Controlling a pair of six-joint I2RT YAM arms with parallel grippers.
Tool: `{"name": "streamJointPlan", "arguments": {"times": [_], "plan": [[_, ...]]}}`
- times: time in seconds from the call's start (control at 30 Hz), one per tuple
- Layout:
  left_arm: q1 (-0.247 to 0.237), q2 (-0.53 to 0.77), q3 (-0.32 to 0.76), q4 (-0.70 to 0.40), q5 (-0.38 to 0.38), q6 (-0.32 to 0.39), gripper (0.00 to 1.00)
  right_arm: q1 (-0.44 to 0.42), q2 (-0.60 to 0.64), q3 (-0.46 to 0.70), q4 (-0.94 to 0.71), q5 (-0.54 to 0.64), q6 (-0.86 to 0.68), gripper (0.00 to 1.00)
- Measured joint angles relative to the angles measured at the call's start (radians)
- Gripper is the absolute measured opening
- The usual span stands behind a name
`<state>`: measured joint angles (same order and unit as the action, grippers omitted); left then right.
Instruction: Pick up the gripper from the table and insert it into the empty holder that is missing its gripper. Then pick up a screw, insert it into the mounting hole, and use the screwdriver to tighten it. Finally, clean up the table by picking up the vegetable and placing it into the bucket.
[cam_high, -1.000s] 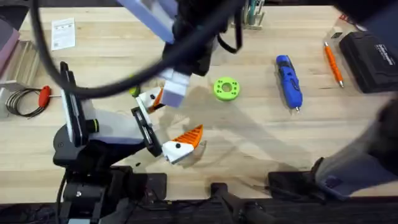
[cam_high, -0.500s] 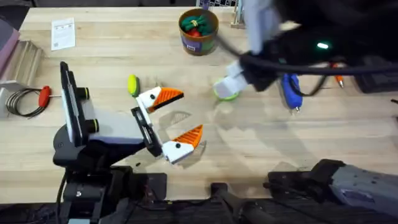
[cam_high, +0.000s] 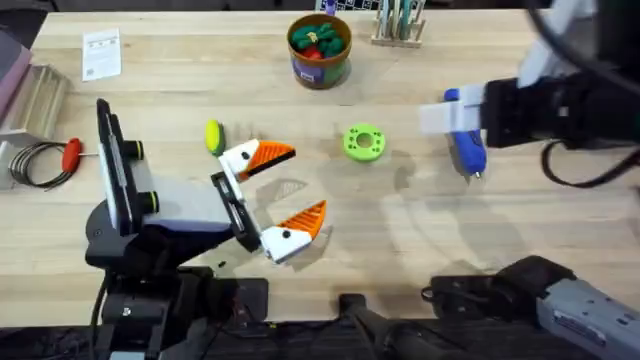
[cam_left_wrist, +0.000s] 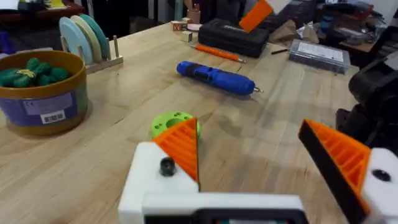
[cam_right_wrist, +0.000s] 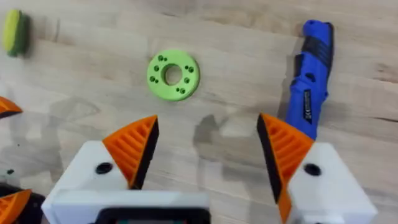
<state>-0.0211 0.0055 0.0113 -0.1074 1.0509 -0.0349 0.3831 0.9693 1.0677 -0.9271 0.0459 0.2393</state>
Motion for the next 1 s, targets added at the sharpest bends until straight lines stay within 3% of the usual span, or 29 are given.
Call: {"name": "streamJointPlan", "arguments": {"times": [0.33, 0.63, 0.97, 1.0], "plan": [[0.000, 0.000, 0.000, 0.000, 0.000, 0.000, 0.985, -0.077, -0.036, 0.000, -0.045, 0.002, 0.019, 0.955], [0.000, 0.000, 0.000, 0.000, 0.000, 0.000, 0.985, -0.198, -0.034, 0.000, -0.058, 0.002, 0.050, 0.954], [0.000, 0.000, 0.000, 0.000, 0.000, 0.000, 0.986, -0.204, 0.071, 0.000, -0.083, 0.002, 0.053, 0.954], [0.000, 0.000, 0.000, 0.000, 0.000, 0.000, 0.950, -0.204, 0.083, 0.000, -0.083, 0.002, 0.053, 0.954]]}}
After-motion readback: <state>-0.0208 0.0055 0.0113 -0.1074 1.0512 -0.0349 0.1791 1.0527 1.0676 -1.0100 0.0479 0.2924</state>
